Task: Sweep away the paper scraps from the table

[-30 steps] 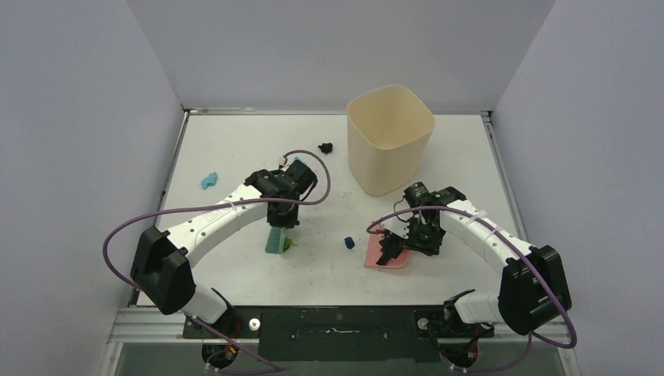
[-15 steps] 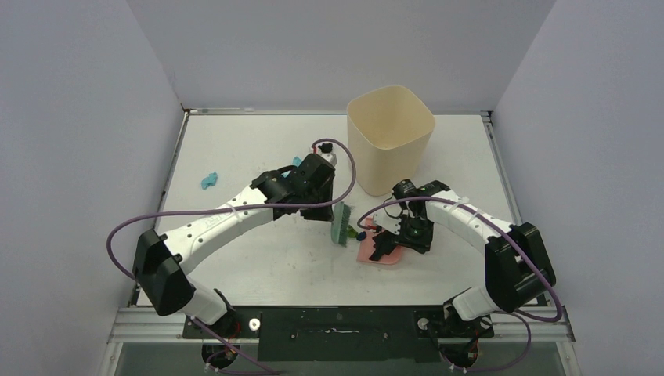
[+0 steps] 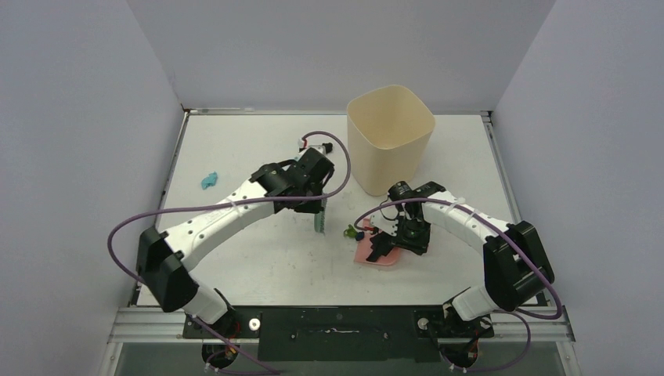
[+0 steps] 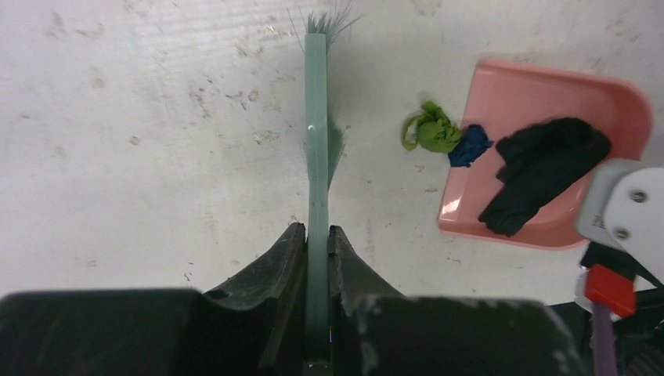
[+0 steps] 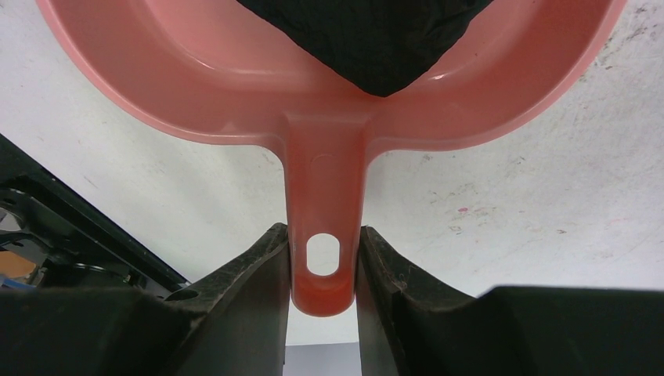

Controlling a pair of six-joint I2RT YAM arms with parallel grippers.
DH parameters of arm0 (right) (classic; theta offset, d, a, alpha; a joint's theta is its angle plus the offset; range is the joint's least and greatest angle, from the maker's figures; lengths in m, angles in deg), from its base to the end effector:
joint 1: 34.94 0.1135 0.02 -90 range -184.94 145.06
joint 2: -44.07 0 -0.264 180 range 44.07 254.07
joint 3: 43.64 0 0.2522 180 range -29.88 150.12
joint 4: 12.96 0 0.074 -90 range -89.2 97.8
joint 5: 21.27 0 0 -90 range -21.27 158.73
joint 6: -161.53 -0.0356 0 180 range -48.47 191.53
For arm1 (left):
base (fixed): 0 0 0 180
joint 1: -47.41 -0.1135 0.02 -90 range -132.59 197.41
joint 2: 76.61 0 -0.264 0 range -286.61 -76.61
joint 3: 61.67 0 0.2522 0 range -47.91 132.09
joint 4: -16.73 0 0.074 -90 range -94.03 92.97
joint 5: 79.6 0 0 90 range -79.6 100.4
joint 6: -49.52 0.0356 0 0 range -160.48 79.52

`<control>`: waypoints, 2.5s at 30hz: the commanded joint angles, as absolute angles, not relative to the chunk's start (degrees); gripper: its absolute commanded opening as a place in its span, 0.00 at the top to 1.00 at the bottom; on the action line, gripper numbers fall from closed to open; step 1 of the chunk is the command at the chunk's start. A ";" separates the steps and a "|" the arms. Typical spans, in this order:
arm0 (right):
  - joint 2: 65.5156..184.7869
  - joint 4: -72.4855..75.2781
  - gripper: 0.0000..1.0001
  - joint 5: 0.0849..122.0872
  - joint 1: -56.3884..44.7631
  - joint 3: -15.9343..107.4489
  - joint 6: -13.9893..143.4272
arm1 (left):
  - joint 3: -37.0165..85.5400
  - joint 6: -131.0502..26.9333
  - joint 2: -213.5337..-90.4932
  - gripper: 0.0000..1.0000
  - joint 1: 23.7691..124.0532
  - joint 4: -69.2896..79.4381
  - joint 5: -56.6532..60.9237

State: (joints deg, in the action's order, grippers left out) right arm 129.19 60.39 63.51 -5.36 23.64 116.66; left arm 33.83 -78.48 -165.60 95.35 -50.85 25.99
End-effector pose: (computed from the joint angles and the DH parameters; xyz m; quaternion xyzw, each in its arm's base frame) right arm 0.2031 0.1190 0.1899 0.6057 -0.7943 -0.0465 0.0041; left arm 0.2203 -0.2299 0.3113 0.0494 0.9587 -0.0726 0.2706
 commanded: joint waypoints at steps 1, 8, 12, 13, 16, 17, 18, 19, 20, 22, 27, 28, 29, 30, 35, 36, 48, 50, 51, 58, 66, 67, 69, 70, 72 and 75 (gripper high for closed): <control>130.23 60.53 0.95 63.37 -4.71 25.30 114.30 | 37.36 -76.64 -172.57 1.00 96.33 -49.73 20.02; 129.69 57.94 0.95 62.33 -4.90 23.97 112.35 | 37.94 -77.48 -174.36 1.00 101.67 -41.18 9.74; 128.32 56.93 0.95 60.85 -4.98 23.31 111.78 | 39.09 -77.83 -172.30 1.00 102.85 -41.80 8.98; 127.93 56.62 0.95 60.71 -5.04 23.04 111.67 | 39.42 -77.90 -171.76 1.00 102.95 -42.52 9.40; 126.97 55.65 0.95 60.57 -5.09 22.03 111.23 | 40.86 -77.86 -170.30 1.00 102.93 -45.36 13.08; 126.45 55.26 0.95 60.28 -5.23 21.67 110.99 | 41.54 -77.77 -169.66 1.00 102.82 -46.68 14.64; 125.90 54.76 0.95 59.84 -5.35 21.25 110.96 | 42.27 -77.60 -169.24 1.00 102.84 -47.89 16.07; 125.22 54.31 0.95 59.13 -5.59 20.74 110.92 | 42.80 -77.43 -168.88 1.00 102.83 -49.00 17.50; 124.46 53.60 0.95 58.45 -5.82 20.25 110.91 | 43.70 -77.11 -168.47 1.00 102.82 -50.03 19.03; 122.89 52.24 0.95 56.56 -6.29 19.17 111.34 | 45.37 -76.23 -168.22 1.00 102.55 -52.28 21.71; 121.77 50.86 0.95 54.00 -6.72 18.83 110.75 | 51.08 -73.96 -168.86 1.00 100.20 -58.67 25.85; 122.01 50.89 0.95 53.45 -6.76 19.04 110.55 | 52.37 -73.45 -169.02 1.00 99.54 -59.63 26.50; 122.10 50.74 0.95 53.01 -6.68 19.11 110.36 | 53.55 -72.89 -169.25 1.00 98.73 -60.25 27.38; 122.02 50.40 0.95 52.74 -6.65 19.05 110.18 | 54.77 -72.37 -169.37 1.00 97.82 -60.82 28.49; 122.19 49.03 0.95 51.99 -6.68 18.10 109.10 | 60.23 -71.50 -172.23 1.00 88.99 -61.48 27.74; 122.16 48.86 0.95 51.95 -6.60 17.97 108.91 | 60.95 -71.94 -172.89 1.00 87.18 -60.54 26.18; 120.31 42.04 0.95 53.14 -6.21 13.58 105.97 | 60.53 -86.64 -187.13 1.00 71.92 -24.03 8.61; 120.25 41.16 0.95 52.93 -6.04 12.99 105.53 | 62.52 -89.60 -191.32 1.00 70.78 -21.53 8.08; 120.39 41.01 0.95 52.91 -5.84 12.98 105.40 | 63.46 -91.16 -193.31 1.00 70.26 -20.98 8.93; 119.19 41.61 0.95 54.09 -5.33 14.92 104.59 | 71.10 -97.05 -204.13 1.00 68.05 -21.21 8.16; 119.71 41.86 0.95 54.05 -4.85 15.12 104.61 | 52.62 -99.87 -194.78 1.00 66.78 -19.68 11.41; 119.50 41.81 0.95 54.18 -4.77 14.91 104.63 | 48.56 -100.31 -192.26 1.00 66.26 -18.68 11.90; 118.87 41.91 0.95 54.46 -4.58 14.42 104.88 | 38.95 -100.74 -186.44 1.00 65.17 -15.46 12.19; 118.57 41.97 0.95 54.56 -4.54 14.28 105.03 | 34.15 -101.16 -183.34 1.00 64.51 -13.76 12.22; 118.12 42.15 0.95 54.48 -4.49 14.14 105.35 | 25.35 -101.82 -177.49 1.00 63.19 -12.15 12.43; 117.99 42.49 0.95 54.89 -4.10 14.31 105.48 | 15.32 -102.19 -169.31 1.00 62.20 -11.92 12.48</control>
